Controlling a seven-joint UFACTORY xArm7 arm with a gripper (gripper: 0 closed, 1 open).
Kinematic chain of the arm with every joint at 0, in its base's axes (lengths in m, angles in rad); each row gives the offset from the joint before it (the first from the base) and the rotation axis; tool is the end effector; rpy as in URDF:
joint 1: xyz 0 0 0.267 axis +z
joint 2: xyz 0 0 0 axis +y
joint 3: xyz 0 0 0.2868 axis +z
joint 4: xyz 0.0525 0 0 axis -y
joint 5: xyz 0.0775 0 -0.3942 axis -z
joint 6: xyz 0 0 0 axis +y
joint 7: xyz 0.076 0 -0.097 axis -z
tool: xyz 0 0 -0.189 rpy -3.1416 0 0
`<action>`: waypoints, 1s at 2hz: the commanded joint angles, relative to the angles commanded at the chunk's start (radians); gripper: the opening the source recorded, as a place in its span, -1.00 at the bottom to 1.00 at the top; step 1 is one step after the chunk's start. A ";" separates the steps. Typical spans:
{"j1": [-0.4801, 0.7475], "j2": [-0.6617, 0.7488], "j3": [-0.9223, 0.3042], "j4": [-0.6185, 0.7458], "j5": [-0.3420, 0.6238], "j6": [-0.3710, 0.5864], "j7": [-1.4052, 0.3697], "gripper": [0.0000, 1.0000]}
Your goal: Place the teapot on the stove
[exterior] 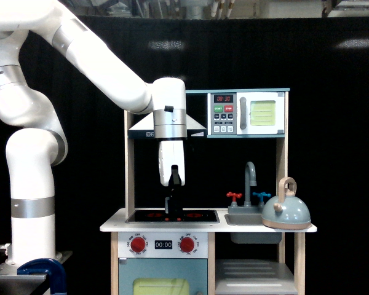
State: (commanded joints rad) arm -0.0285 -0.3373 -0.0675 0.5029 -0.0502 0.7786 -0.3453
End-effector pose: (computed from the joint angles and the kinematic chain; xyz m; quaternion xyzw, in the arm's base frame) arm 0.3914 -0.0391 0.0686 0.9892 0.1430 0.0284 0.0135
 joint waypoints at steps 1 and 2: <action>0.172 0.095 -0.113 0.131 0.251 -0.071 -0.515 1.00; 0.203 0.284 -0.172 0.347 0.479 -0.056 -0.834 1.00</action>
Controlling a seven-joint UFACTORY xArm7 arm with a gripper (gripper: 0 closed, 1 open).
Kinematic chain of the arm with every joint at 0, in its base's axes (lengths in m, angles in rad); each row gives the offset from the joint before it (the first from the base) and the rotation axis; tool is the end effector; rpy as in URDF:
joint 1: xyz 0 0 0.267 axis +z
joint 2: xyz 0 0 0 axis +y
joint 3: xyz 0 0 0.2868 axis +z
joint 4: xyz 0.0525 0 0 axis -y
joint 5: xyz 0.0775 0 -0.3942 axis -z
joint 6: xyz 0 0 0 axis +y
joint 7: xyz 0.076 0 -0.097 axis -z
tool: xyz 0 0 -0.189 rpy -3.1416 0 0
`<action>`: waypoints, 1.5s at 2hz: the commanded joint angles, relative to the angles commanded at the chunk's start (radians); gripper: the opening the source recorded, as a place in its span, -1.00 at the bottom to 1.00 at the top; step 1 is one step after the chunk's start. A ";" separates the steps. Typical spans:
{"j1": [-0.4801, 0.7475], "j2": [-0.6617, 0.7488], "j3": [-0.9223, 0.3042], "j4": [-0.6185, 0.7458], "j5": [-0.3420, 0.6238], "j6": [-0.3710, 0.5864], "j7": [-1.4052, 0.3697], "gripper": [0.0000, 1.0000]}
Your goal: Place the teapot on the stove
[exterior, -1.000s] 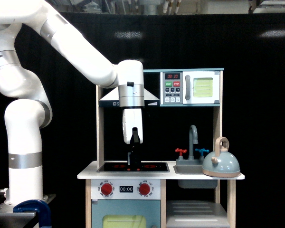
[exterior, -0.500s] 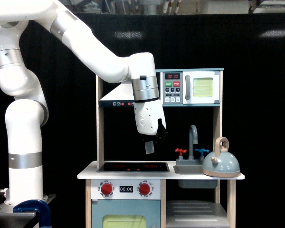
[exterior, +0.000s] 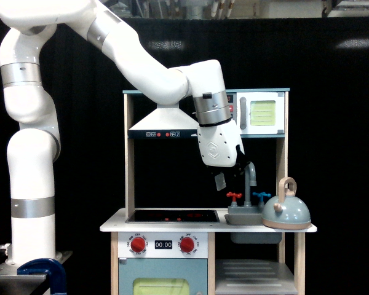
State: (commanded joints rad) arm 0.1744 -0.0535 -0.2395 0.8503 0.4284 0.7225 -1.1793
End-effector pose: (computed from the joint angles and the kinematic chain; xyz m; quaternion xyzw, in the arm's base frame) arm 0.5308 0.0225 0.1149 -0.9027 -0.3896 -0.1640 0.0798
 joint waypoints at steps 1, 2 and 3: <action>-0.070 0.207 -0.003 0.261 0.265 0.236 -0.455 1.00; -0.110 0.288 0.041 0.355 0.358 0.257 -0.454 1.00; -0.101 0.367 0.095 0.434 0.347 0.206 -0.372 1.00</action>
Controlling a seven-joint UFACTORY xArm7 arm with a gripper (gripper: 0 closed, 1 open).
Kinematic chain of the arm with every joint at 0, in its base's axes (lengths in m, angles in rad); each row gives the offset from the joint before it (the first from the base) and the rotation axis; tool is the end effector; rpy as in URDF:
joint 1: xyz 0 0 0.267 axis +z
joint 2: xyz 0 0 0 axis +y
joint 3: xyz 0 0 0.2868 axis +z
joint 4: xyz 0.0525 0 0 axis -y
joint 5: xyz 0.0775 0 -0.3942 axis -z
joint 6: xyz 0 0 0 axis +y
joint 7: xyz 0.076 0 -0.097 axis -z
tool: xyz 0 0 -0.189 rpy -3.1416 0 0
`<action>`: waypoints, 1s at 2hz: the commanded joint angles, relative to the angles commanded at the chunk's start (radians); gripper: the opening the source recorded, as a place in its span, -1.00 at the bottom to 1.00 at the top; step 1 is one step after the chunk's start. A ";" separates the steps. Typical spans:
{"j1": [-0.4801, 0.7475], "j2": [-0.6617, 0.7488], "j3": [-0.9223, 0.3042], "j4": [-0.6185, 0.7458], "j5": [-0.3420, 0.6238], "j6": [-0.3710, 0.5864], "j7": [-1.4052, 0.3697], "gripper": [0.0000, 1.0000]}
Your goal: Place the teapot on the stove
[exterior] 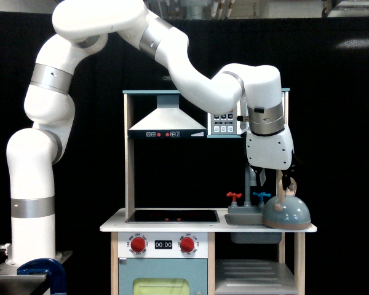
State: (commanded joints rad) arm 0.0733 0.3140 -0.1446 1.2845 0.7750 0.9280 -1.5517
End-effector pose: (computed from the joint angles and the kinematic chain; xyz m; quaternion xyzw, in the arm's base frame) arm 0.6322 0.0815 0.1219 -0.8344 -0.4699 -0.2253 0.1794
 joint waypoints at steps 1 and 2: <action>0.039 0.059 0.072 0.077 -0.023 -0.055 0.110 1.00; 0.058 0.144 0.128 0.163 -0.046 -0.101 0.181 1.00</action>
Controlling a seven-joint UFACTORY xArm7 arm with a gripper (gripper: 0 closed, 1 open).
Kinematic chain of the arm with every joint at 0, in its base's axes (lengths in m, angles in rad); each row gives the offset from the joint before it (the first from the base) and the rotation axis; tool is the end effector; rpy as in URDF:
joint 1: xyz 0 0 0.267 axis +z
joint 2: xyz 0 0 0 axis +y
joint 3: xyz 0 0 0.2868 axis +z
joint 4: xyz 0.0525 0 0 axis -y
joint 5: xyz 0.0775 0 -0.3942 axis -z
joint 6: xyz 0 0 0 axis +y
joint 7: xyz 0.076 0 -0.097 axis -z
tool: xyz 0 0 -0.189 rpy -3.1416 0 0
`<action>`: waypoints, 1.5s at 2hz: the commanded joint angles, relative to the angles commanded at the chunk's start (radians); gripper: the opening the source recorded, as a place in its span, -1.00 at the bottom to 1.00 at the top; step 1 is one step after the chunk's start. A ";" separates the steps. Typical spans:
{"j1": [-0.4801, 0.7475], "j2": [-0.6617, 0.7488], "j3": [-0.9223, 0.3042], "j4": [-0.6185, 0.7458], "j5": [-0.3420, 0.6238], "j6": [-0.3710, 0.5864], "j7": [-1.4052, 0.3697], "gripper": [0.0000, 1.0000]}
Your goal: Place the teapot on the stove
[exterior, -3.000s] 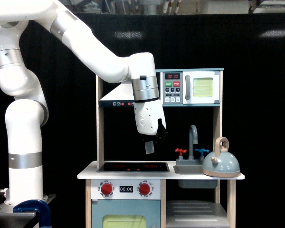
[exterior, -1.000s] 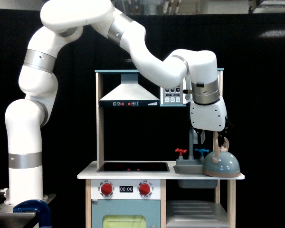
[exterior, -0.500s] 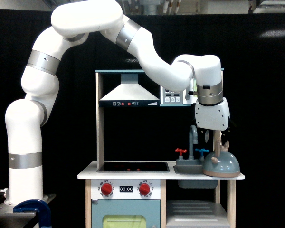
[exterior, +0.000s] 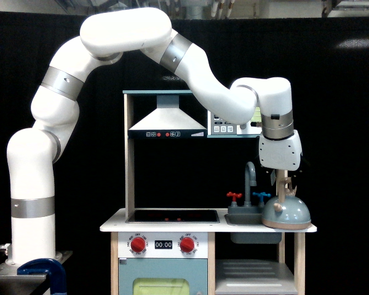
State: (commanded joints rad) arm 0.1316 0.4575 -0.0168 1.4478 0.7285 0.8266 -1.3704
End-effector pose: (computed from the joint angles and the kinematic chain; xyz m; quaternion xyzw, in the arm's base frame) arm 0.6728 0.1841 0.1129 -0.8344 -0.4700 -0.2253 0.1794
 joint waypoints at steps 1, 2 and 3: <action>0.002 0.016 0.022 0.023 -0.017 -0.009 0.031 -1.00; -0.014 -0.001 0.044 -0.008 -0.020 -0.026 0.027 -1.00; -0.139 0.018 0.104 0.109 -0.094 0.258 -0.252 -1.00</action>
State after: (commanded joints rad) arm -0.0078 0.4756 0.0874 1.5566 0.6342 1.0850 -1.6219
